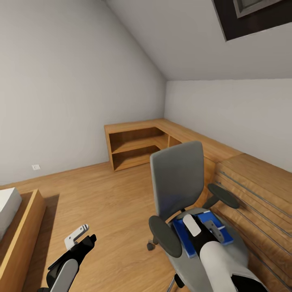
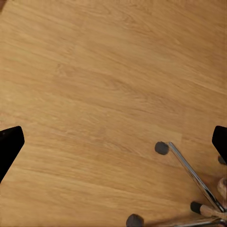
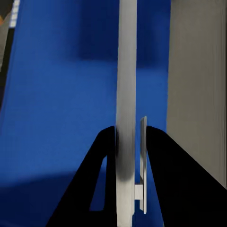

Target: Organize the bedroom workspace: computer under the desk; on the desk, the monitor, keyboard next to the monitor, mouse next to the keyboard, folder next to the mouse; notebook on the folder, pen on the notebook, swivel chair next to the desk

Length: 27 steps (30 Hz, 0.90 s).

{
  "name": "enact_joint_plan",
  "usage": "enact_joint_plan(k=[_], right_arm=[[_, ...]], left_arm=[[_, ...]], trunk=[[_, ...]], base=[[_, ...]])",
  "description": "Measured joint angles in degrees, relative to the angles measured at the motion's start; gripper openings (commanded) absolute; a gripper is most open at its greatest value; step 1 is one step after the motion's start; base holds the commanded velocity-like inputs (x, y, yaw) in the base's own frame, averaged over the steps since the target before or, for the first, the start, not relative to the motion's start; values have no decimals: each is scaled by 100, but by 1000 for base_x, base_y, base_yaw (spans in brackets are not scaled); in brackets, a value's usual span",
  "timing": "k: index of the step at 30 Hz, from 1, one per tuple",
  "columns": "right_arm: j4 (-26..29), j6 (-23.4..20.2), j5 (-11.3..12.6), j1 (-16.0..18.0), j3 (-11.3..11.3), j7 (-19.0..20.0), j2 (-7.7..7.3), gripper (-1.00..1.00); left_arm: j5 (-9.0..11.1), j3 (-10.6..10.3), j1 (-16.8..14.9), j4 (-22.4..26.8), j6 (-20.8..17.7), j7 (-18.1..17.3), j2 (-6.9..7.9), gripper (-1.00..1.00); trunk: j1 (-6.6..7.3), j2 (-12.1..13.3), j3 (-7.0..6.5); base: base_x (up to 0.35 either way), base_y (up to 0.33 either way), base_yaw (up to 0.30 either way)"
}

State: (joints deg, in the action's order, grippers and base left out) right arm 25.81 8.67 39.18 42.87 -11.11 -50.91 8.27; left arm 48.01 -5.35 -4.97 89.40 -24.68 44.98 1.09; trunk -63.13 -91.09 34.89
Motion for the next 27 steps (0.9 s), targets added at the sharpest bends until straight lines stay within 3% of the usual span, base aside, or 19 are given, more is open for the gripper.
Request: enact_joint_plan(k=[10,19,27], right_arm=[[759,-553,14,-69,5,-193,-5,-100],[1731,-1049,37,-428,5,-464,-5,-100],[3212,-2334,154,-1043,4,-560,2,-100]], left_arm=[[0,0,0,-1,-7,-8,0,100],[-4,0,0,-1,-7,-9,2,100],[-1,0,0,-6,-7,-7,0,100]], trunk=[[220,401,-180],[417,762,-341],[593,1083,-485]], base=[[0,0,0],[0,0,0],[0,0,0]])
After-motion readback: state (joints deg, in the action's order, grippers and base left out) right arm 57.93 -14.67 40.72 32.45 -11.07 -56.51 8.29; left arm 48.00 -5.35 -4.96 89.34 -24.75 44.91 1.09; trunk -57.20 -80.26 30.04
